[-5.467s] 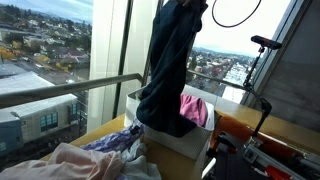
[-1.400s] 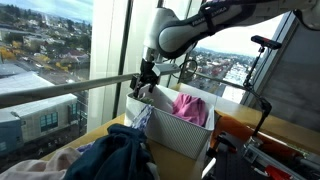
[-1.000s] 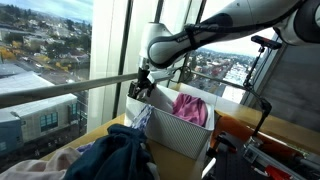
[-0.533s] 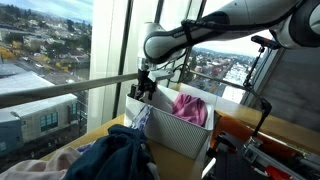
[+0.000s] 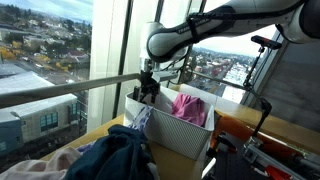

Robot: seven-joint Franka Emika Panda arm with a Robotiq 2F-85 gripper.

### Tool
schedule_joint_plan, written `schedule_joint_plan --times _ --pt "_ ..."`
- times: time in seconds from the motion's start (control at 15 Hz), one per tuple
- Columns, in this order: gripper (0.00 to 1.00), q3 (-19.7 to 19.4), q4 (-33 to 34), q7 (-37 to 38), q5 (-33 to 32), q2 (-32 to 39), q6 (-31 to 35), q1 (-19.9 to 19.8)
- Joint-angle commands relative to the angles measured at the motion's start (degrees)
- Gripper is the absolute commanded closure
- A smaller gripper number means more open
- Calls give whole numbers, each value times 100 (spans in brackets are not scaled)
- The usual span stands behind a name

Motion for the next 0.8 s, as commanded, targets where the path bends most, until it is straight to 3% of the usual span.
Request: schedule_joint_plan --times 0.0,0.53,0.73 --pt "32 43 -850 -141 161 -459 431 -141" --pt "95 106 -1660 -321 449 -845 745 -354" --pt "100 100 -1890 -419 596 -1314 664 -458"
